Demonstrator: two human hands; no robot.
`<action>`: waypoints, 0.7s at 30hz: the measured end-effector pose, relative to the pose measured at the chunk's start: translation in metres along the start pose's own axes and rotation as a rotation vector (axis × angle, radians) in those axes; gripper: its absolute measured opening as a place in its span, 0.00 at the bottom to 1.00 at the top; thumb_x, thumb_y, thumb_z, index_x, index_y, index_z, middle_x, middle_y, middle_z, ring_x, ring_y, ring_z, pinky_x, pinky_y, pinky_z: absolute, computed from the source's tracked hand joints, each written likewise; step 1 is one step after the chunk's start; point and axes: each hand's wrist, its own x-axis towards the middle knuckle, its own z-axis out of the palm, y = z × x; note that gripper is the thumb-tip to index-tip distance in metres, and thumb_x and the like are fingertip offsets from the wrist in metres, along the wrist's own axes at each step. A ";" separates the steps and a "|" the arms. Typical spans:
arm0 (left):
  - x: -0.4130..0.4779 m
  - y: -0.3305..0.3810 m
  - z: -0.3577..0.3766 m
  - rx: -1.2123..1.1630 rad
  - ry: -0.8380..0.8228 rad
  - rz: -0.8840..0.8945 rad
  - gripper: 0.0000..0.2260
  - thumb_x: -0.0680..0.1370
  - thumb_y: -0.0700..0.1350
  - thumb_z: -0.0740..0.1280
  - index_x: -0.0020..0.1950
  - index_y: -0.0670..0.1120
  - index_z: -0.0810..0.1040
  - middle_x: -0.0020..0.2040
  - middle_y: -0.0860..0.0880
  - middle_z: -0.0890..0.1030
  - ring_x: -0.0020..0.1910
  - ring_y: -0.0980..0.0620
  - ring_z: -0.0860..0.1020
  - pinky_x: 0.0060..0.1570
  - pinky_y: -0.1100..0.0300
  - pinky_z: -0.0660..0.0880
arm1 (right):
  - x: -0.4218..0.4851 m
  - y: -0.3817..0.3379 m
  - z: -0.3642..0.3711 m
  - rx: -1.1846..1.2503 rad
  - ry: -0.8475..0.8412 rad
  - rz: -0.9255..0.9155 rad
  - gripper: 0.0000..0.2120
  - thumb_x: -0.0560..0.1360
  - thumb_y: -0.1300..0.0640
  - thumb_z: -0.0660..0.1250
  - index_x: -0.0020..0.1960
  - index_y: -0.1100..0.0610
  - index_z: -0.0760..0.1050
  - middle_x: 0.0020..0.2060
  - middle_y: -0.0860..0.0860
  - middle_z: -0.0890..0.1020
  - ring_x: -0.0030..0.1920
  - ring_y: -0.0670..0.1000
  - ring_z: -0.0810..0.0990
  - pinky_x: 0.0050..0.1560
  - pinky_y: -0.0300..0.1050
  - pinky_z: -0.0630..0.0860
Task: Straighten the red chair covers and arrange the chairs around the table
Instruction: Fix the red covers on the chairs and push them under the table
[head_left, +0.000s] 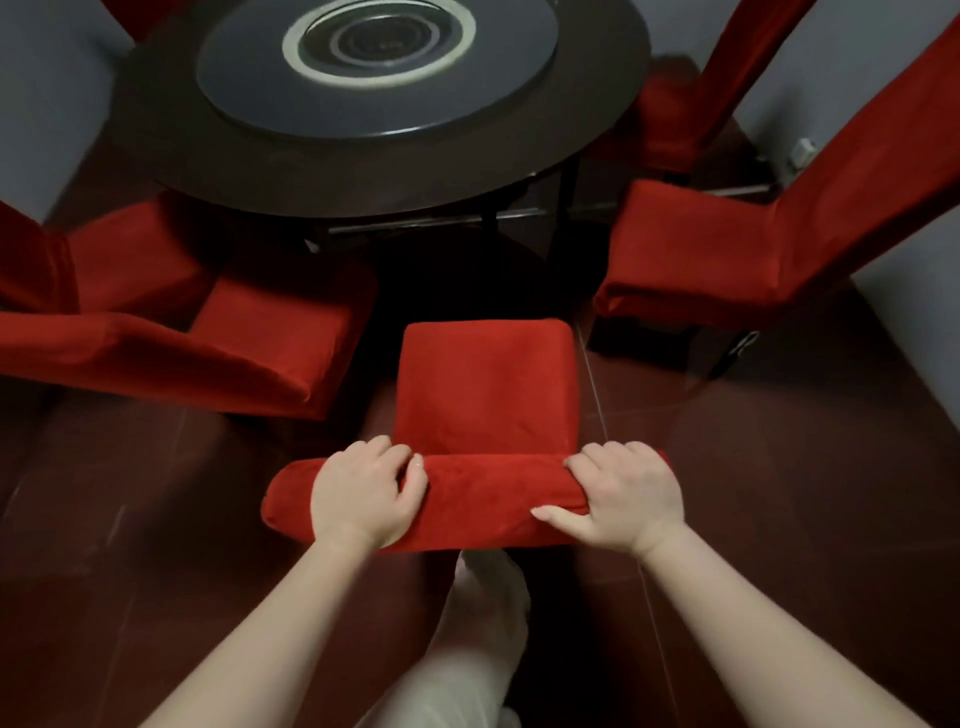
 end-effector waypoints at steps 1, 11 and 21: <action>0.007 -0.001 0.002 0.007 0.008 -0.001 0.19 0.77 0.54 0.56 0.33 0.47 0.78 0.32 0.49 0.75 0.30 0.43 0.75 0.28 0.53 0.70 | 0.007 0.003 0.004 -0.002 0.040 0.004 0.32 0.74 0.29 0.57 0.35 0.57 0.78 0.29 0.51 0.77 0.29 0.54 0.75 0.31 0.49 0.71; 0.087 0.031 0.023 0.036 -0.008 -0.040 0.20 0.77 0.55 0.54 0.36 0.47 0.79 0.32 0.50 0.76 0.30 0.44 0.76 0.31 0.52 0.71 | 0.082 0.093 0.027 -0.041 0.075 -0.072 0.21 0.73 0.40 0.62 0.32 0.56 0.75 0.28 0.50 0.75 0.28 0.54 0.73 0.30 0.48 0.70; 0.171 0.108 0.054 0.039 -0.061 -0.186 0.16 0.75 0.57 0.56 0.34 0.52 0.76 0.31 0.53 0.74 0.31 0.49 0.75 0.31 0.54 0.72 | 0.148 0.223 0.047 -0.043 0.037 -0.163 0.21 0.70 0.39 0.62 0.32 0.56 0.75 0.28 0.50 0.74 0.28 0.54 0.72 0.31 0.47 0.70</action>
